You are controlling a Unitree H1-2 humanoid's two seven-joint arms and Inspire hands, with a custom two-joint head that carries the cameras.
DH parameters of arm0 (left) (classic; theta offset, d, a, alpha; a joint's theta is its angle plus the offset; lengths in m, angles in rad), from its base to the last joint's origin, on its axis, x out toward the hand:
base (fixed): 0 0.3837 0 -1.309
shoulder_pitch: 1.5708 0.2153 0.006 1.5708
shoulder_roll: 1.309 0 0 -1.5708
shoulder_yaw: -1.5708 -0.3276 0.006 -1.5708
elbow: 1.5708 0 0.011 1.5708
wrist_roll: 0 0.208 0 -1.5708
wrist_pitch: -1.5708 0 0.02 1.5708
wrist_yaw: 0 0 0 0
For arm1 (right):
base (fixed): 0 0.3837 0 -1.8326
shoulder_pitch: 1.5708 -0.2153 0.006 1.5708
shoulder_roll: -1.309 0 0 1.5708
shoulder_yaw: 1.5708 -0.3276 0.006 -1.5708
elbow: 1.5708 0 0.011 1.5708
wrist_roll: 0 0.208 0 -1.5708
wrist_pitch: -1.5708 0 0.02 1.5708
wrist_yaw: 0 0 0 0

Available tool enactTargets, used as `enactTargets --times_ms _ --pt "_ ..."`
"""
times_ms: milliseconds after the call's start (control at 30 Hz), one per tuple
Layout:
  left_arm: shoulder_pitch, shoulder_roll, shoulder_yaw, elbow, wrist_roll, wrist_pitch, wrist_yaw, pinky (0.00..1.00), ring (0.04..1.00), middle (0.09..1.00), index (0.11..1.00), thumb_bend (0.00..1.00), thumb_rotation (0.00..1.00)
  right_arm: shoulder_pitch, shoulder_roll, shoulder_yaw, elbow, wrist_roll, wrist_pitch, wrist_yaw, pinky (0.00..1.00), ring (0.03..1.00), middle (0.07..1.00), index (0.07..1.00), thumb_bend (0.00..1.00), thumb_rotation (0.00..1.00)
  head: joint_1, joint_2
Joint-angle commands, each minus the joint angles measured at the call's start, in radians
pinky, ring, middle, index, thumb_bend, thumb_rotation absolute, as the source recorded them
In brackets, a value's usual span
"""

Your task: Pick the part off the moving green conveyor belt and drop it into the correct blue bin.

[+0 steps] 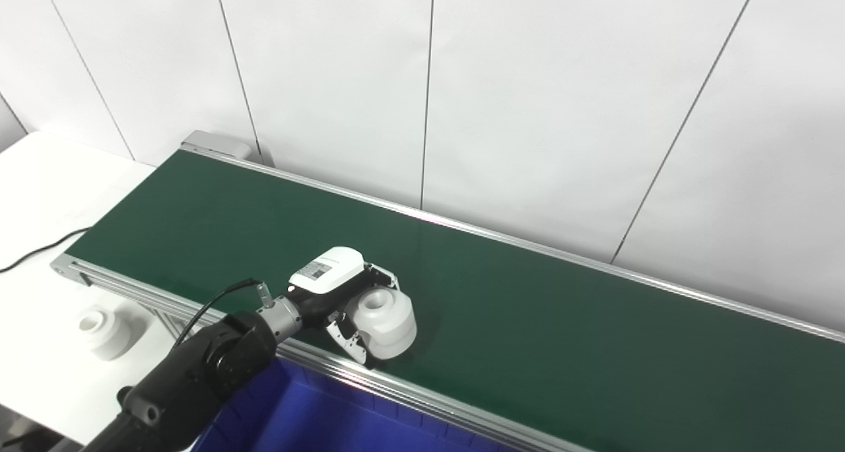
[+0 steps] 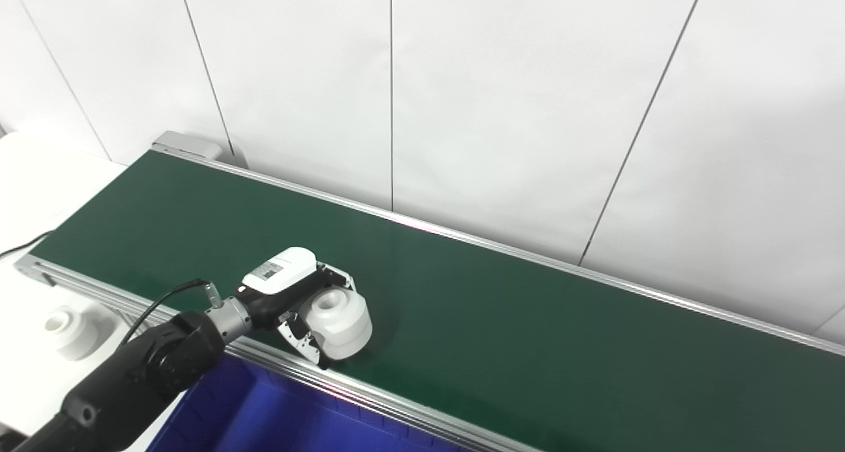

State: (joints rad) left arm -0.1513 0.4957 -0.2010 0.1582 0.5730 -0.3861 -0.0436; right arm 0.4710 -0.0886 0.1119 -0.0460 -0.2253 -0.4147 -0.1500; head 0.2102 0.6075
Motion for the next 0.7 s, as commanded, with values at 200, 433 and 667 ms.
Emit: enactTargets --times_ms 200,433,667 --pt "0.125 -0.008 0.088 -0.270 -0.217 0.000 -0.038 0.36 0.390 0.511 0.527 0.50 0.00 0.038 0.038 0.004 -0.125 -0.060 0.025 0.012 0.48 0.672 0.901 0.878 0.71 0.35 -0.223 0.169" --pt "0.242 -0.048 0.090 -0.393 -0.276 0.011 -0.085 0.26 0.439 0.505 0.478 0.50 0.00 0.050 0.070 0.018 -0.205 -0.090 0.092 0.035 0.69 0.822 0.867 0.860 0.77 0.38 -0.368 0.293" --pt "0.323 -0.101 0.006 -0.338 -0.325 -0.041 -0.149 0.36 0.398 0.516 0.517 0.50 0.00 0.052 0.086 0.021 -0.249 -0.109 0.136 0.048 0.74 0.841 0.861 0.859 0.78 0.42 -0.373 0.333"
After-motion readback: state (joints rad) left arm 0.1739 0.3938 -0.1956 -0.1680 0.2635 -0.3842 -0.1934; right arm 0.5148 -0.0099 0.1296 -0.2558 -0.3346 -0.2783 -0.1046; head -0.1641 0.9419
